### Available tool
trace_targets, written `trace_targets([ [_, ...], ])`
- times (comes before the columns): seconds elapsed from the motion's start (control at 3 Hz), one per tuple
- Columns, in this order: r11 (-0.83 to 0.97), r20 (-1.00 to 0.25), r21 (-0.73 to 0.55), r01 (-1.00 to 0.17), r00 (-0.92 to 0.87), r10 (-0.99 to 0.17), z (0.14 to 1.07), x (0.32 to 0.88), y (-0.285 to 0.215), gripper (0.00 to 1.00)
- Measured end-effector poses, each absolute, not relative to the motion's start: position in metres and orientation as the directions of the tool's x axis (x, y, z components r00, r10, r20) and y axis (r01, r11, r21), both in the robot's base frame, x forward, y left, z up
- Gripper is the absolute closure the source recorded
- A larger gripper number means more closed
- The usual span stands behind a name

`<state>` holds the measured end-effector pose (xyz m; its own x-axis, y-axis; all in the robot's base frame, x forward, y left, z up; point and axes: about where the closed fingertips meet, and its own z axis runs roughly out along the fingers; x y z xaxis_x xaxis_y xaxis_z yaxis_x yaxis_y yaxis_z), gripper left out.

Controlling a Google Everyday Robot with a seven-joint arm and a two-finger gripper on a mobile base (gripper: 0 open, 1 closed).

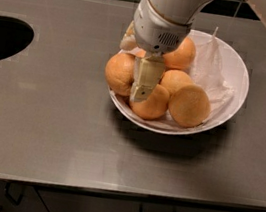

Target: Pick orange from white bowl

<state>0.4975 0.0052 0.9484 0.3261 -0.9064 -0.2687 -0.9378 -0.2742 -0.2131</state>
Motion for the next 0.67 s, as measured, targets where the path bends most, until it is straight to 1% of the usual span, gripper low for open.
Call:
trace_targets([
  [0.67, -0.302, -0.277, -0.186, -0.935, 0.345, -0.897, 0.9365, 0.5057, 0.0173, 0.22],
])
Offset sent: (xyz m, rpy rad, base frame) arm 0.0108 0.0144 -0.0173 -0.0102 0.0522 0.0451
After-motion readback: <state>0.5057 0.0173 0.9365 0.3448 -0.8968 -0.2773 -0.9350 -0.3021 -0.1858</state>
